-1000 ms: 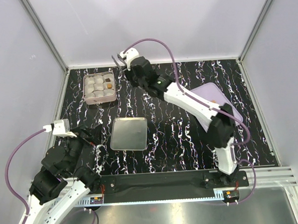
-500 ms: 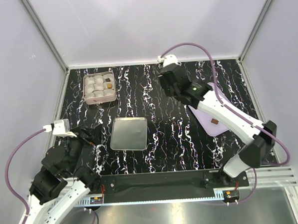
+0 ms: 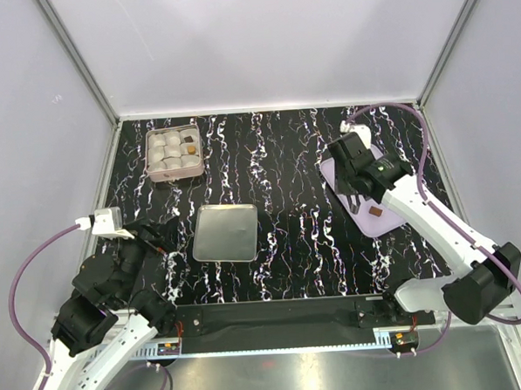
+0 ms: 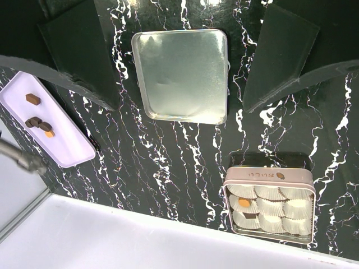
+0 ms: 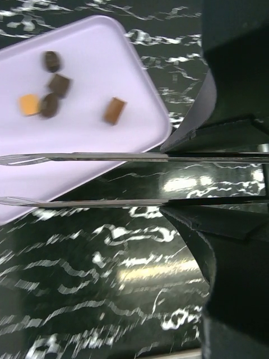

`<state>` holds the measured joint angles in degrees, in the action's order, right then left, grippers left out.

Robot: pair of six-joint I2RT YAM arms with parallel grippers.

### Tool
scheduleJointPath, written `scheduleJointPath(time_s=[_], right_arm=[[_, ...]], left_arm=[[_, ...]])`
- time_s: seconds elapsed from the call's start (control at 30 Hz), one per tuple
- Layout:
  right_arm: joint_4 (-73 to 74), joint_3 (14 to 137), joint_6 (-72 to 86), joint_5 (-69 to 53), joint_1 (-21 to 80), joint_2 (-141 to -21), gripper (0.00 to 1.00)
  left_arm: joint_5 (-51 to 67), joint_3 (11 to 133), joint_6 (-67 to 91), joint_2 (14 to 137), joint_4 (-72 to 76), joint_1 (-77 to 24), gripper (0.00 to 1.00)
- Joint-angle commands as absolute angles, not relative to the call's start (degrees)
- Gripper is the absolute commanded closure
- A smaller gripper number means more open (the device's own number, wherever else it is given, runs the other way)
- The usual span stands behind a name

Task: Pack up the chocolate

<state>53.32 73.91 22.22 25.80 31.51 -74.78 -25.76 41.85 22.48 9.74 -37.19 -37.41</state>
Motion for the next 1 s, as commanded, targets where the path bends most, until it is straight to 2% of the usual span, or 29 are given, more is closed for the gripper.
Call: scheduleJointPath(time_s=[0.0, 0.53, 0.97], right_arm=[[57.3, 70.8, 29.0, 25.0, 30.4, -72.3, 0.53], [70.6, 62.8, 40.9, 28.3, 29.6, -64.0, 0.49], [66.9, 58.4, 49.7, 25.9, 26.5, -63.6, 0.44]], left_arm=[[-25.1, 41.8, 22.5, 10.0, -34.2, -37.4, 0.01], [-23.3, 41.6, 22.6, 9.3, -33.7, -37.4, 0.01], [-22.4, 41.5, 22.4, 9.2, -33.4, -37.4, 0.01]])
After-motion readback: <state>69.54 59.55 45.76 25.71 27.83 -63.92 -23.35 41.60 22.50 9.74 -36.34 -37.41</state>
